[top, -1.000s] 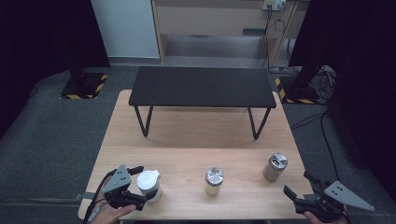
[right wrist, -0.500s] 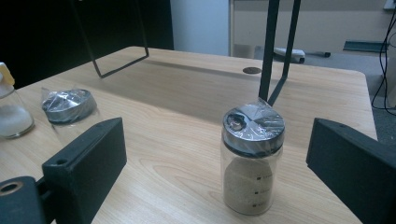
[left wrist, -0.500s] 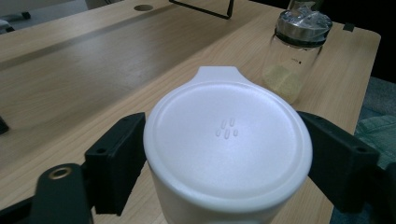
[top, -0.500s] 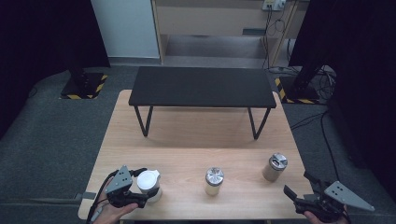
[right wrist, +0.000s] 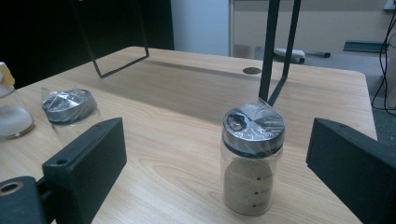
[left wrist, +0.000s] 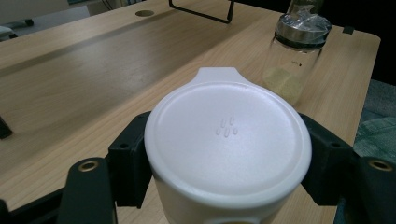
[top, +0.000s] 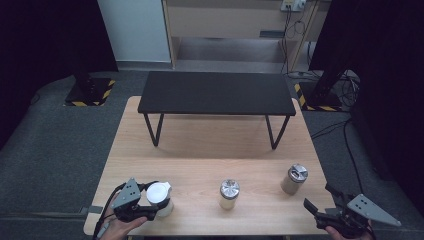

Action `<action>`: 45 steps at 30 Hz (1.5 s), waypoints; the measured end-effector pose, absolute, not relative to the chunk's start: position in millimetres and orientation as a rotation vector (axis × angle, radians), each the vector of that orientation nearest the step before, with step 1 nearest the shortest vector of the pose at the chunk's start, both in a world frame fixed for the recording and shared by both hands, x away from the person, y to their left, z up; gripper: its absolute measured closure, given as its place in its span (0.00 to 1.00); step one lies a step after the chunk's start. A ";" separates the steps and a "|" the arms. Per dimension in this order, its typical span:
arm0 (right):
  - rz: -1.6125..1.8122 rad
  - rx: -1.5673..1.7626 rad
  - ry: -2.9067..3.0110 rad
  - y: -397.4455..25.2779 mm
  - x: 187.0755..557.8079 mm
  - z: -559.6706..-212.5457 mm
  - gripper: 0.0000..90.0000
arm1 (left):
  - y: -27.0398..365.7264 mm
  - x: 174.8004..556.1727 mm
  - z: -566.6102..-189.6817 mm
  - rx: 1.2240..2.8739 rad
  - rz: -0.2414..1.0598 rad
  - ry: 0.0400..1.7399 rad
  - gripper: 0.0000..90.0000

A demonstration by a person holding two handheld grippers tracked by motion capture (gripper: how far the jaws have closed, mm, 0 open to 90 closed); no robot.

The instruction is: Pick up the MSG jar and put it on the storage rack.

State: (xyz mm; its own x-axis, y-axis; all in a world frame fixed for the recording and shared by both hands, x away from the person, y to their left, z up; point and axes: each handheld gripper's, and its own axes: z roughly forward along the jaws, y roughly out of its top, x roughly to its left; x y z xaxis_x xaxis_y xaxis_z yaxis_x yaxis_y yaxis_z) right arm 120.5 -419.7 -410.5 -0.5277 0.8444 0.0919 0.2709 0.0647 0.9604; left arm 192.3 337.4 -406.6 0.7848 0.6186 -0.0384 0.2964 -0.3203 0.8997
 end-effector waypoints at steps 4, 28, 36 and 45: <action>1.483 1.110 1.842 -419.7 120.3 -410.5 0.06 | 336.6 192.0 -405.8 1.925 0.386 0.691 0.33; 1.485 1.108 1.845 -419.6 120.6 -410.5 0.06 | 337.9 205.8 -374.2 1.951 0.342 0.613 0.33; 1.485 1.107 1.845 -419.6 120.7 -410.6 0.06 | 342.1 215.1 -357.3 1.943 0.317 0.579 0.33; 1.486 1.108 1.844 -419.6 120.8 -410.8 0.06 | 342.4 227.8 -336.8 1.960 0.305 0.536 0.33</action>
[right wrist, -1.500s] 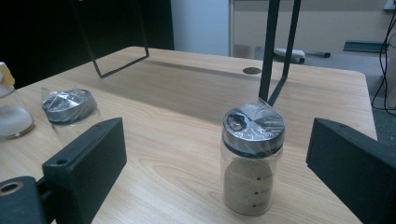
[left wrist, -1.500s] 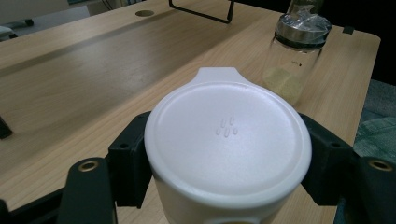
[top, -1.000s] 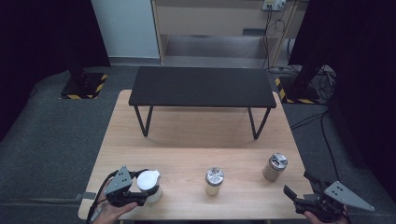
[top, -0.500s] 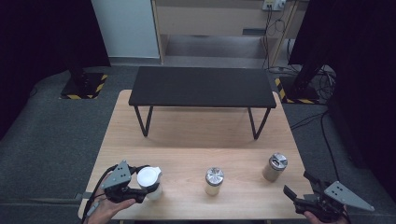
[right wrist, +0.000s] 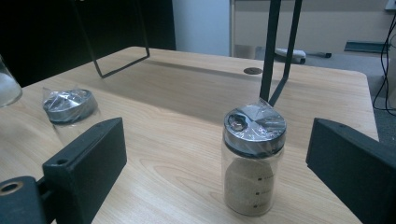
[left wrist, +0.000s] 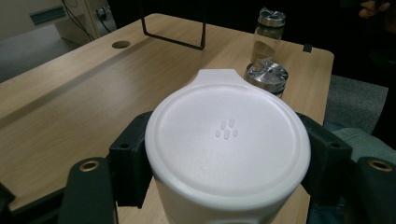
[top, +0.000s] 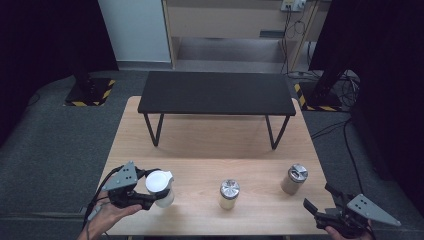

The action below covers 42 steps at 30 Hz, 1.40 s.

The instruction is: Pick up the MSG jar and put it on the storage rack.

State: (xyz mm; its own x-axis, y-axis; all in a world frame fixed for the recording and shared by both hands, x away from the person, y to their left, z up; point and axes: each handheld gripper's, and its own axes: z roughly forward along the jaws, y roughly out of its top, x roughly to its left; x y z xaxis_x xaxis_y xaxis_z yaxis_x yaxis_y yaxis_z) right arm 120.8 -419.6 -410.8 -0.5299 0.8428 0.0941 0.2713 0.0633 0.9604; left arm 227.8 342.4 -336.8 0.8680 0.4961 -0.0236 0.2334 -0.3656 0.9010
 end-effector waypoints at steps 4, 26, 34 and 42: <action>1.486 1.107 1.845 -419.5 120.9 -410.8 0.06 | 342.6 232.6 -328.6 1.956 0.303 0.521 0.33; 1.491 1.109 1.841 -420.5 121.5 -411.9 0.06 | 333.1 269.3 -277.8 1.966 0.254 0.495 0.33; 1.493 1.114 1.839 -420.9 121.7 -412.2 0.06 | 328.6 285.6 -254.2 1.970 0.261 0.492 0.33; 1.497 1.116 1.837 -421.7 121.7 -412.6 0.06 | 326.1 301.8 -230.0 1.973 0.277 0.503 0.33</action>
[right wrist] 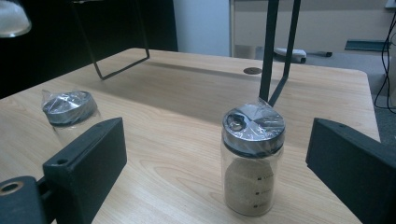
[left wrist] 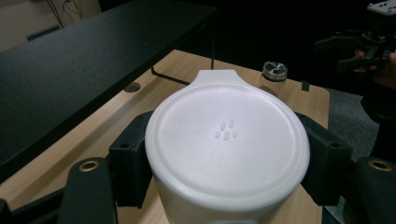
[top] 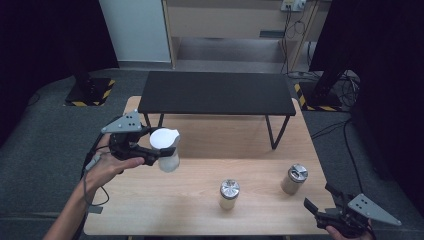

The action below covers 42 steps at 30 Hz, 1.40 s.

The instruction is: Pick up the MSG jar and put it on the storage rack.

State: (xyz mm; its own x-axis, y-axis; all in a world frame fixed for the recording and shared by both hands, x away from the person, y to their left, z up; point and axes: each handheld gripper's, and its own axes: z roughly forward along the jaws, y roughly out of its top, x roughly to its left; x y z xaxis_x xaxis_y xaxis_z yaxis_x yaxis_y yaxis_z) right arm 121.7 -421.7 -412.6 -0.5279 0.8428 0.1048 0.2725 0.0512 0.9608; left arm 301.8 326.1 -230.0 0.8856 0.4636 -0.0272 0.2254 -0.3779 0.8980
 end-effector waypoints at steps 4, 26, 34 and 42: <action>1.499 1.118 1.837 -422.0 121.9 -412.8 0.06 | 326.5 308.2 -222.3 1.961 0.284 0.522 0.33; 1.508 1.131 1.825 -423.5 121.9 -413.8 0.06 | 314.5 352.5 -165.2 1.926 0.396 0.646 0.33; 1.516 1.137 1.824 -424.6 122.1 -414.2 0.06 | 300.7 370.1 -155.3 1.920 0.430 0.691 0.33; 1.522 1.135 1.822 -425.5 122.2 -414.7 0.06 | 285.2 387.0 -156.8 1.891 0.469 0.775 0.33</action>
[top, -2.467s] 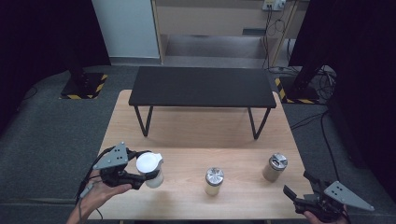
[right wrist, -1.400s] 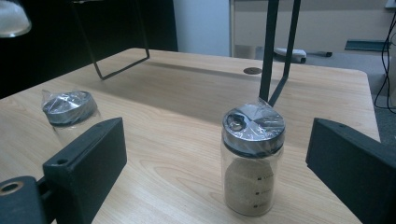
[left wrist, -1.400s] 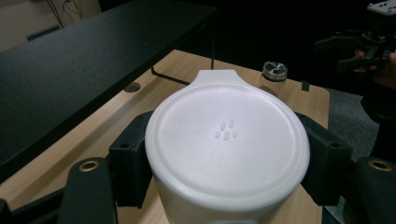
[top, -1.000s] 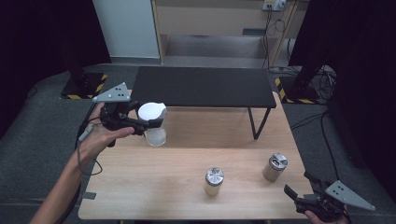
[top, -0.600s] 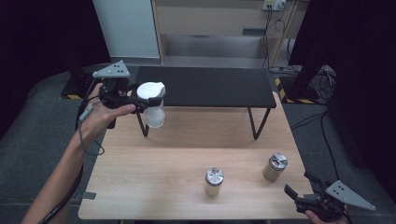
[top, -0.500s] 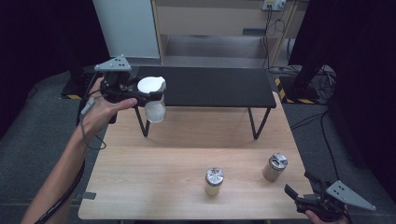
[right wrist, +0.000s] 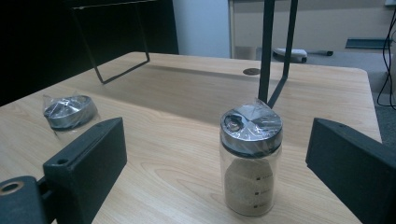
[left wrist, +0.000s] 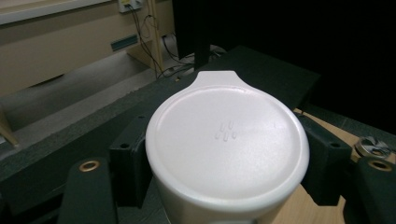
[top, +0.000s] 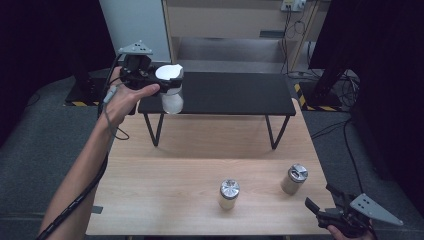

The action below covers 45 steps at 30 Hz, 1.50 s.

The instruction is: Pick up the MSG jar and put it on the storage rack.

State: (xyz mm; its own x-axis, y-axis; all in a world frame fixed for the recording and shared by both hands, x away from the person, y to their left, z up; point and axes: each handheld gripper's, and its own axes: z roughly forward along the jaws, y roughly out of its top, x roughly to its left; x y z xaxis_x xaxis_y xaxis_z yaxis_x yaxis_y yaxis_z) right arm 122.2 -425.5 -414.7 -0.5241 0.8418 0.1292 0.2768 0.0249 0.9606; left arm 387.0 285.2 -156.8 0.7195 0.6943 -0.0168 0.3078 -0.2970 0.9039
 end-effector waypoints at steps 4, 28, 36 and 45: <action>1.525 1.140 1.821 -426.0 122.1 -414.8 0.06 | 278.9 394.7 -158.9 1.871 0.498 0.825 0.33; 1.535 1.145 1.818 -427.5 122.3 -415.4 0.06 | 260.8 420.3 -174.7 1.775 0.627 1.041 0.33; 1.537 1.150 1.817 -427.7 122.5 -415.5 0.06 | 263.8 424.9 -180.0 1.759 0.615 1.064 0.33; 1.542 1.155 1.815 -428.5 122.8 -416.1 0.06 | 266.4 428.8 -187.7 1.768 0.604 1.078 0.33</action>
